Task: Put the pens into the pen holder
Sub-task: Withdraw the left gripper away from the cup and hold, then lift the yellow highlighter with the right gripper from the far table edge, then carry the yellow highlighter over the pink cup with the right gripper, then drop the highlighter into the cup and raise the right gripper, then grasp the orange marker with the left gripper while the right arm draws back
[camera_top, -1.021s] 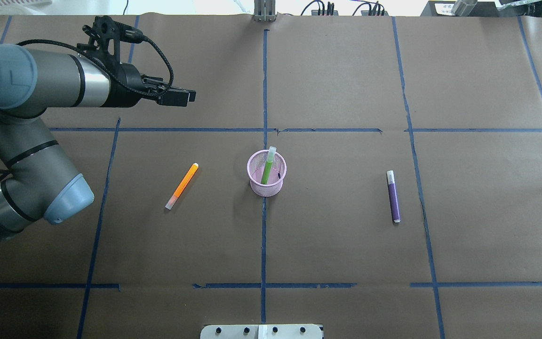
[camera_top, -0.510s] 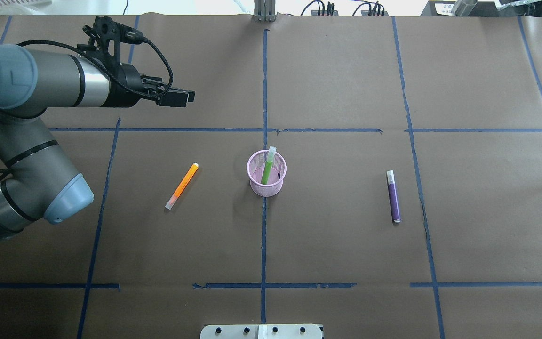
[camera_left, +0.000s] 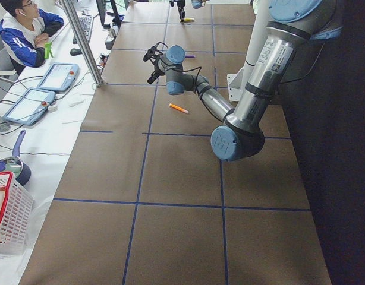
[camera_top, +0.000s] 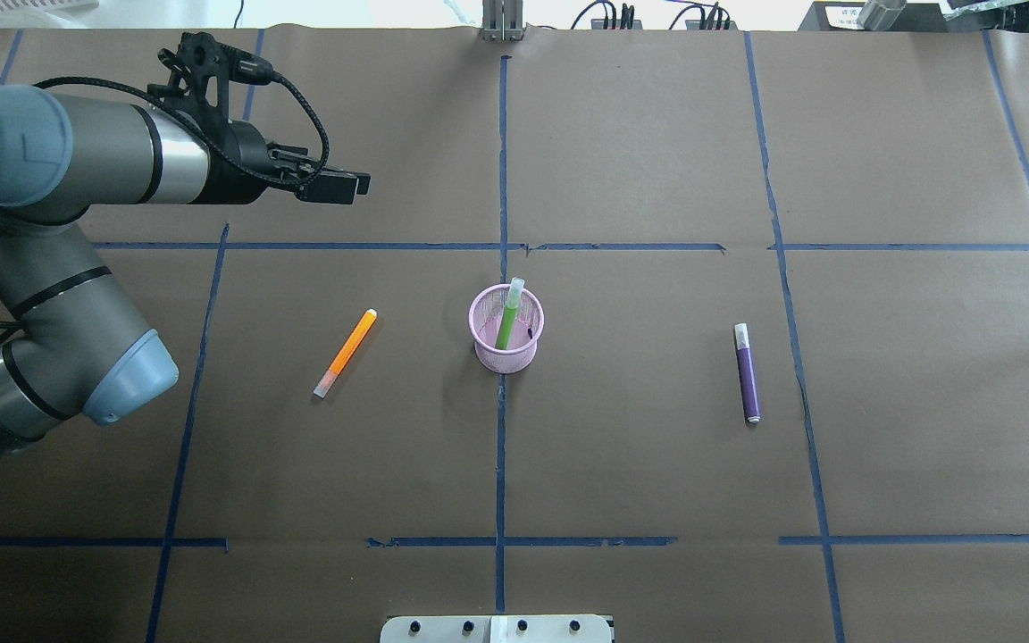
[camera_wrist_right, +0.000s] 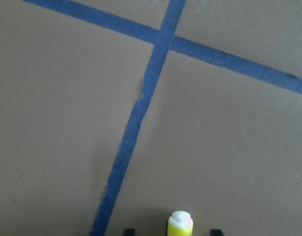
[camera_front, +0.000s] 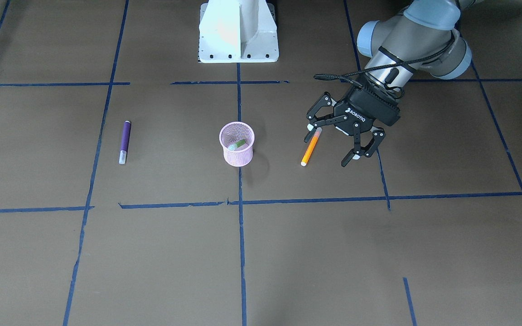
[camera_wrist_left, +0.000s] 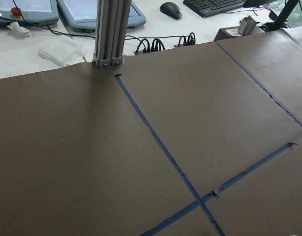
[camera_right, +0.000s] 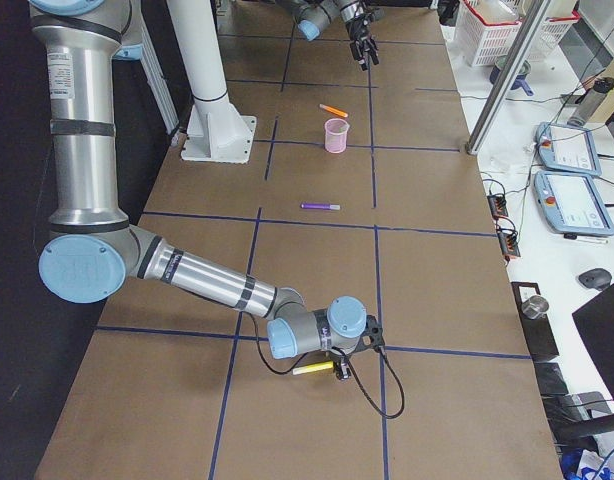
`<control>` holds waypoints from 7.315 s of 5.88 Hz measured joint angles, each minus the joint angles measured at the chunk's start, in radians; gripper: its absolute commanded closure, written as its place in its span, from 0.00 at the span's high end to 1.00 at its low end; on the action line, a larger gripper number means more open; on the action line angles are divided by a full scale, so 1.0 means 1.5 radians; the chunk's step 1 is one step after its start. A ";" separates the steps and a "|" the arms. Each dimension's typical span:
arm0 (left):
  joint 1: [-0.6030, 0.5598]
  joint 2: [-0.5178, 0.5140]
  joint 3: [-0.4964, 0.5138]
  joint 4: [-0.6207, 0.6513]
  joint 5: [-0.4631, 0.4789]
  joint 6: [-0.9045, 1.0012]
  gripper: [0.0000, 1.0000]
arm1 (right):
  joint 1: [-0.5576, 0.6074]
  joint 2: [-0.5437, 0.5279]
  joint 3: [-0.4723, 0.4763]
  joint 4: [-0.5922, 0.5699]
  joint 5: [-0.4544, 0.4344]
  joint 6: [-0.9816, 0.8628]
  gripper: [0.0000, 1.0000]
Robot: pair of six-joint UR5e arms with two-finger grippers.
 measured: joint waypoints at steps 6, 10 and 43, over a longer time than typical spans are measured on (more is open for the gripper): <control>-0.001 0.018 0.007 0.015 -0.017 0.000 1.00 | 0.033 -0.006 0.191 0.011 0.078 0.119 0.00; 0.005 0.036 0.028 0.100 -0.063 0.001 1.00 | 0.000 0.078 0.410 0.115 0.015 0.424 0.00; 0.124 -0.064 0.134 0.281 -0.062 0.037 0.62 | -0.410 0.354 0.528 -0.521 -0.303 0.599 1.00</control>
